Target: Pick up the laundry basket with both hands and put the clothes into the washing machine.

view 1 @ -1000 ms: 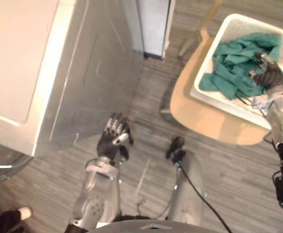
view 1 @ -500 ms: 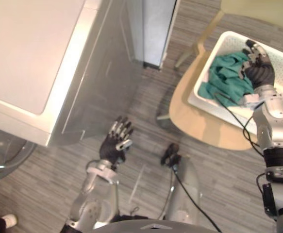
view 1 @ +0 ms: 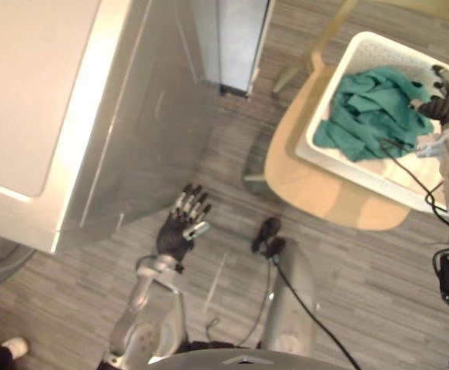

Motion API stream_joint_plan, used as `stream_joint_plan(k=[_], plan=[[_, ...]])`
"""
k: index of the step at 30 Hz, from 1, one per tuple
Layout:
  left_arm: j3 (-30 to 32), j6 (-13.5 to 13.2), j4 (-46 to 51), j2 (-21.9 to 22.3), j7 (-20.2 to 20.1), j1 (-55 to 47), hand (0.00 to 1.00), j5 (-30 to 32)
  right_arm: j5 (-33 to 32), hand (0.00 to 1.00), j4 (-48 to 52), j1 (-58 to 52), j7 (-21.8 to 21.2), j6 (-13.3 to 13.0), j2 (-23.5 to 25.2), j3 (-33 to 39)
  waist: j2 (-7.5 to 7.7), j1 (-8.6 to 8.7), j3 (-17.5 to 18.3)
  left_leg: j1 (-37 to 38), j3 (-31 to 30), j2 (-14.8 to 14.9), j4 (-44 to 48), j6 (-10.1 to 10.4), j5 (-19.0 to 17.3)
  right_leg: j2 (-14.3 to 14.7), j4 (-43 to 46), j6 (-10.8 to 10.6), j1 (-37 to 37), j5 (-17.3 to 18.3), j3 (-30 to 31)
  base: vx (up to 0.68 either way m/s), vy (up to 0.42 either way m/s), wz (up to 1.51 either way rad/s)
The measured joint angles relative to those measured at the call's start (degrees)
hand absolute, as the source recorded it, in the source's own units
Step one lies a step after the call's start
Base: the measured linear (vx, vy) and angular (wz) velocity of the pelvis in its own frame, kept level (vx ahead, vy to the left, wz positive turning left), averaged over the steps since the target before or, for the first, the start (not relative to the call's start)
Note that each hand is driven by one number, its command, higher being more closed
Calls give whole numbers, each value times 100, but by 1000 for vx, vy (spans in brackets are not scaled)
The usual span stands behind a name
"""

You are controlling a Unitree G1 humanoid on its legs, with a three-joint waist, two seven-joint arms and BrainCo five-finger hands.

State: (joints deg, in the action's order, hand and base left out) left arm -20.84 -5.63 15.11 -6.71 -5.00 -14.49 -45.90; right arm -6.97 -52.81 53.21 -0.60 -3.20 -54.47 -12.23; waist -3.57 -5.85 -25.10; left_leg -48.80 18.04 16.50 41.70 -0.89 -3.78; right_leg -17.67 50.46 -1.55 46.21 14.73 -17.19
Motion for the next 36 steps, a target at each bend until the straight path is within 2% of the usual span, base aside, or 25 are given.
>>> stream_joint_plan(k=[1, 3, 6, 8, 11, 13, 15, 22, 23, 27, 32, 36], plan=[[4, 18, -71, 1, -1, 30, 0, -1, 74, 0, -176, 135, 8, 25, -24, -298, -1, 29, -15, -206, -288, -21, 241, 26, -46, -5, 214, 8, 94, 127, -7, -62, -142, 4], [8, 53, -132, 15, 1, 60, 0, -3, 71, 0, -518, 328, 8, 76, -22, -341, 44, 16, -123, -322, -483, -54, 245, 78, -36, 12, 273, 32, 225, 221, 37, -70, -115, 3], [-12, 57, -333, 88, 37, 72, 0, 0, 61, 0, -891, 796, 18, 78, -12, -233, 45, -111, -173, -415, -222, 4, 245, 121, -102, 211, 182, -21, 639, 55, 488, -100, -24, -49], [-168, 55, -535, 122, 77, 252, 0, -3, 35, 0, -888, 813, 0, -18, -17, -219, 24, -36, -185, -670, -129, -16, 305, 144, -203, 246, -6, -105, 979, -135, 637, -68, 86, -57], [-389, 57, -619, 140, 78, 543, 0, -5, -72, 0, -926, 734, -71, 5, -121, -212, 10, 17, -222, -851, 131, -34, 204, 54, -272, 265, -306, -175, 1258, -458, 819, -1, 87, -34], [-361, 9, -585, 254, 72, 674, 0, -29, -193, 0, -955, 755, -174, -22, -356, -210, -17, 4, -241, -852, 371, -110, -115, -113, -166, 268, -835, -212, 1298, -816, 872, 56, 127, -29], [-345, -9, -448, 297, 69, 677, 0, -132, -218, 0, -1031, 802, -176, -83, -575, -240, -61, -11, -256, -873, 492, -190, -326, -187, -95, 225, -1111, -279, 1321, -1008, 870, 61, 103, -5], [-81, -55, -264, 391, 42, 685, 0, -357, -297, 0, -1434, 1227, -189, -158, -1449, -1036, -93, -166, -243, -1246, 559, -393, -487, -237, 97, 22, -965, -301, 1826, -1018, 870, 17, 19, 14], [4, -57, -215, 431, 19, 703, 0, -359, -394, 100, -1494, 1257, -189, -164, -1486, -1156, -104, -186, -235, -1271, 550, -402, -479, -231, 118, 2, -894, -292, 1871, -992, 871, -21, -22, 19], [173, -52, -216, 508, -48, 722, 0, -444, -884, 100, -1553, 1294, -189, -214, -1547, -1259, -151, -244, -199, -1349, 529, -401, -497, -168, 112, -15, -793, -270, 1985, -877, 871, -70, -32, 4], [312, -48, -216, 576, -43, 722, 0, -577, -1333, 100, -1590, 1185, -192, -205, -1385, -1442, -197, -247, 52, -1351, 493, -389, -640, -146, 243, -13, -944, -222, 1942, -999, 726, -61, -13, -3], [333, -53, -216, 762, 5, 722, 0, -592, -1668, 100, -1536, 808, -148, -204, -1062, -924, -210, -212, 251, -1350, 354, -353, -587, -147, 266, 20, -951, -205, 1825, -1002, 595, -15, -18, 1]])
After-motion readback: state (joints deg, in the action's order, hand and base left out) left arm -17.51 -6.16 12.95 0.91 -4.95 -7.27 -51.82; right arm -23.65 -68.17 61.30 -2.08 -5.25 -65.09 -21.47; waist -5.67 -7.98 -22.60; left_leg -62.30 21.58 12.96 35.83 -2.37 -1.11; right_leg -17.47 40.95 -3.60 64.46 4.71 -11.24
